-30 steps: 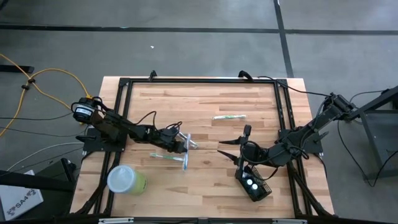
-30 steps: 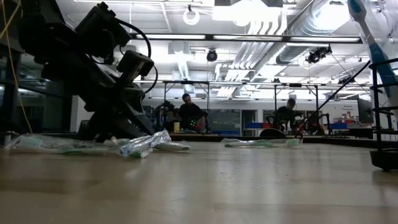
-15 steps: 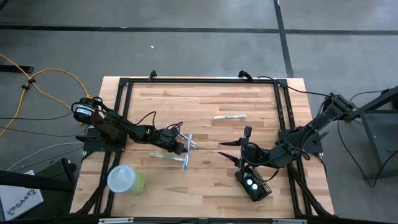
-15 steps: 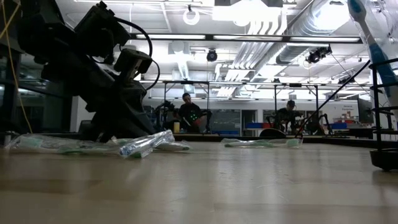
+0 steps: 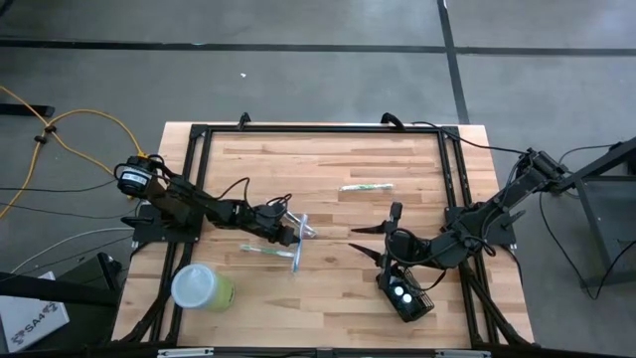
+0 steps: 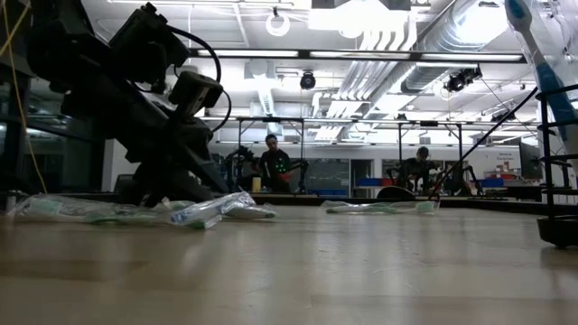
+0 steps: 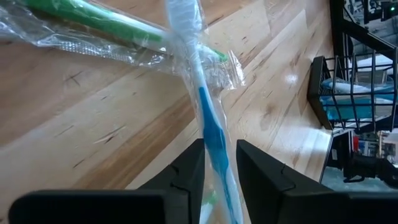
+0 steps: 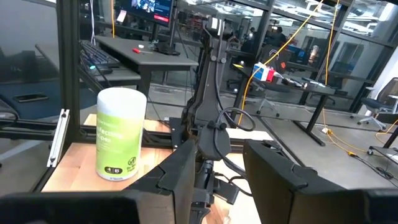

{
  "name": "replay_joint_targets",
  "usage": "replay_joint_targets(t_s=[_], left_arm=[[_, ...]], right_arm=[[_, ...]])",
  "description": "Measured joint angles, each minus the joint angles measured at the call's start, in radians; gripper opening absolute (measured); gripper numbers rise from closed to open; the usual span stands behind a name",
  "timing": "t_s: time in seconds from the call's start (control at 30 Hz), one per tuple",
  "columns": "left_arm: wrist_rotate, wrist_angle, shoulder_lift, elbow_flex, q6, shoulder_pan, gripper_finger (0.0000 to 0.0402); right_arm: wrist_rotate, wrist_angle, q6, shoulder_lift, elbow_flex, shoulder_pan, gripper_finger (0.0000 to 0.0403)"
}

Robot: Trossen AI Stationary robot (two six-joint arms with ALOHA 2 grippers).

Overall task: Pick & Place toothbrushing station
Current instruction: Put the blue toothbrush into the top section of the black wire organizer

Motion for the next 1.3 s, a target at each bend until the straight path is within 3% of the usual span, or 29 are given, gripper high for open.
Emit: replay_joint_targets(t_s=[1.3], left_arm=[[-0.005, -0.045, 0.027, 0.003, -0.017, 0.018, 0.0098]], right_arm=[[0.0, -0.045, 0.031, 0.0, 0.0, 0.0, 0.0128]])
